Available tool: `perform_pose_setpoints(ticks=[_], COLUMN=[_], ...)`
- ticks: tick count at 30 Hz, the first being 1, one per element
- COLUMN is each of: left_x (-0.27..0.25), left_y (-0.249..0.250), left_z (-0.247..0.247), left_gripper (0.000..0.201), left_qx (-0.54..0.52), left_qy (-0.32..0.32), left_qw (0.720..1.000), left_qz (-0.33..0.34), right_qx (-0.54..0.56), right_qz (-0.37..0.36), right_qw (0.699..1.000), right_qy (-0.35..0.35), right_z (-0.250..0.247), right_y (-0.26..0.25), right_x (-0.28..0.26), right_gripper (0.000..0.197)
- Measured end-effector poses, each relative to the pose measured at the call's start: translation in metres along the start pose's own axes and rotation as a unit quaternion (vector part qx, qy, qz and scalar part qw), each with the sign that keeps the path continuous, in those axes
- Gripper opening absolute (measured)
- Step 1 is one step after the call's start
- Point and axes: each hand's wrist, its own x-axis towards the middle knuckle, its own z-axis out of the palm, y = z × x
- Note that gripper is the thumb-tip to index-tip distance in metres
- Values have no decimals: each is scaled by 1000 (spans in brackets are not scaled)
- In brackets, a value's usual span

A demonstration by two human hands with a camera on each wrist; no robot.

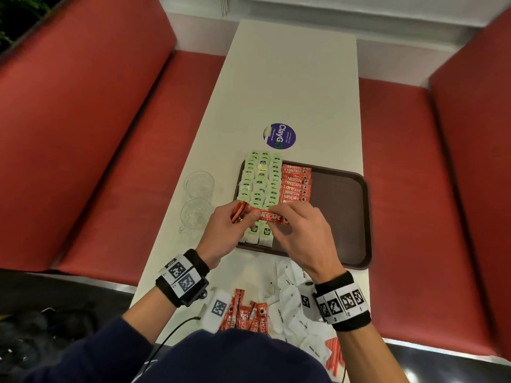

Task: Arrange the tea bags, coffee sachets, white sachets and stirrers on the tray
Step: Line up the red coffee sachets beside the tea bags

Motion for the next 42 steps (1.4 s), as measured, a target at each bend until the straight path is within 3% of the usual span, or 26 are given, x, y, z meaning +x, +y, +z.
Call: perform_pose_setpoints(ticks=[4, 10, 15, 20, 28, 31, 34, 37, 39, 42], left_x=[2, 3, -1, -4, -3, -2, -3, -3, -2, 1], left_y=[-1, -2, 2, 4, 3, 4, 9, 13, 16, 19], left_z=[4, 8, 8, 5, 3, 5, 7, 8, 8, 9], left_gripper=[20, 45, 25, 22, 14, 29, 32, 30, 30, 29], left_qx=[17, -50, -104, -113, -183, -231, -246, -275, -300, -316], left_qy=[-3, 7, -21, -24, -22, -29, -29, -20, -7, 3], left_qw=[1000, 996, 989, 987, 974, 962, 960, 956, 951, 948], left_qz=[-11, -67, -103, -113, -134, -140, -126, -98, -80, -50], right_qx=[3, -41, -122, -135, -118, -113, -110, -61, 50, 230], right_qz=[13, 132, 114, 103, 112, 114, 118, 129, 143, 160], right_qw=[1000, 988, 976, 971, 975, 976, 979, 988, 988, 960], right_qy=[-2, -68, -143, -170, -154, -144, -121, -67, -23, -4], right_z=[0, 13, 37, 56, 68, 67, 62, 49, 34, 9], right_y=[18, 91, 112, 114, 118, 117, 112, 92, 64, 10], right_x=[0, 21, 38, 50, 52, 52, 50, 49, 46, 35], right_gripper=[26, 27, 31, 36, 31, 32, 37, 27, 12, 17])
